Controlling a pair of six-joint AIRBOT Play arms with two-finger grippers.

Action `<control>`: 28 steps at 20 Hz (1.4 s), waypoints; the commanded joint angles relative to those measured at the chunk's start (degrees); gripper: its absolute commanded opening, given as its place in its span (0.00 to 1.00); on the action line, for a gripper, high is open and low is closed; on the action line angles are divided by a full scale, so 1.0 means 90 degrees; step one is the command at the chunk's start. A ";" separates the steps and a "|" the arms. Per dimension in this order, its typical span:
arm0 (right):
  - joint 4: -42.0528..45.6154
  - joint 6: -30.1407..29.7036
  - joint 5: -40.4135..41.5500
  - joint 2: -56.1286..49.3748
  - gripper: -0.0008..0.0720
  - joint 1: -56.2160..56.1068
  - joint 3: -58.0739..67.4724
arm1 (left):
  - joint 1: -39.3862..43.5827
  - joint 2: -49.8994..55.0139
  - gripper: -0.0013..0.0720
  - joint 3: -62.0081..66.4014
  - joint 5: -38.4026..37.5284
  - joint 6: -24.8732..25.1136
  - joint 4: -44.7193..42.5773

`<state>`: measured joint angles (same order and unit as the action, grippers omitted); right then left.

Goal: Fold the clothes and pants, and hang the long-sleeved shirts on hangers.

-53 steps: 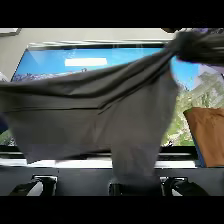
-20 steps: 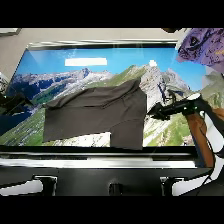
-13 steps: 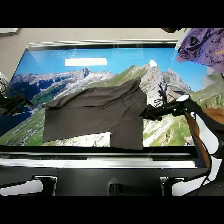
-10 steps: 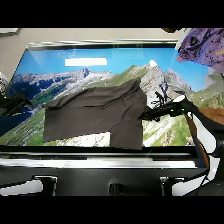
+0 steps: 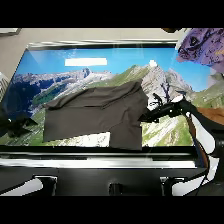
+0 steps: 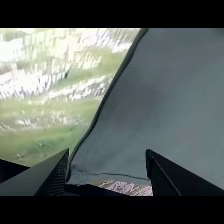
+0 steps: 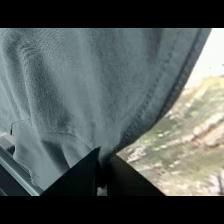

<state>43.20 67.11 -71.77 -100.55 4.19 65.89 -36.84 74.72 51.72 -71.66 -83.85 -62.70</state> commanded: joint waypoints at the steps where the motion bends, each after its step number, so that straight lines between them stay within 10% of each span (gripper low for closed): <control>1: -0.0061 0.0024 -0.0197 0.0010 0.05 -0.0005 0.0005 | -0.0520 -0.0148 0.74 -0.1183 0.0345 0.0619 0.0709; 16: -0.0044 0.0075 -0.0073 0.0265 0.05 -0.0005 0.0005 | -0.0294 0.0517 0.73 -0.1311 0.0306 0.0588 0.0804; 20: -0.0019 0.0129 -0.0010 0.0464 0.05 -0.0005 0.0005 | 0.0036 0.0629 0.04 -0.1290 0.0362 0.0607 0.0806; 28: -0.0046 0.0119 0.0049 0.1263 0.05 -0.0024 0.0959 | 0.0670 0.0243 0.04 0.0202 0.0296 0.0583 0.1207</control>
<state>42.78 68.18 -71.96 -91.68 4.03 69.19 -33.47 78.52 46.94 -68.47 -78.43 -53.89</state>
